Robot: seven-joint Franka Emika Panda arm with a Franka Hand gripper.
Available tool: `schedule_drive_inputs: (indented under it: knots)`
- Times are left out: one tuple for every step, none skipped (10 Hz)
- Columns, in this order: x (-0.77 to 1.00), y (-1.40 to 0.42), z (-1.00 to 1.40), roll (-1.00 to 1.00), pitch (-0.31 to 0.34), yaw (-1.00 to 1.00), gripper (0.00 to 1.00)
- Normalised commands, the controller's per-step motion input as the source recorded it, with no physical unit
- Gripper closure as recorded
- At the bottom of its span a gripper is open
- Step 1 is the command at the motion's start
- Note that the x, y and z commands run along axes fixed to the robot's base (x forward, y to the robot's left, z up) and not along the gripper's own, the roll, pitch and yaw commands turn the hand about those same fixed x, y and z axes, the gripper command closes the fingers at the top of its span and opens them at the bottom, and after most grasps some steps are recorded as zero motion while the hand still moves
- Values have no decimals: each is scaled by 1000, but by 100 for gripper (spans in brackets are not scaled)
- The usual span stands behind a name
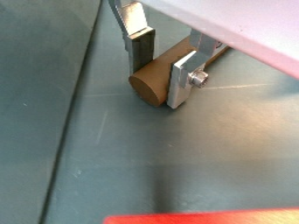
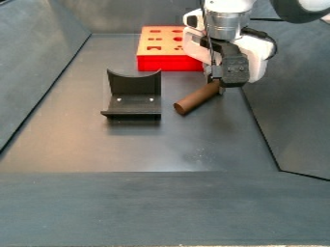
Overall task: Pick up the oval object. Move up. Place the oval object on the fixture. Regrasp the oval object. Move to above the board. Insert the oval object.
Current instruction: Pick up the oval object.
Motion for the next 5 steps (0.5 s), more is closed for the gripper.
schedule_drive_inputs:
  knots:
    - [0, 0, 0, 0, 0, 0, 100]
    - [0, 0, 0, 0, 0, 0, 100]
    - [0, 0, 0, 0, 0, 0, 100]
    - [0, 0, 0, 0, 0, 0, 100]
    - [0, 0, 0, 0, 0, 0, 100]
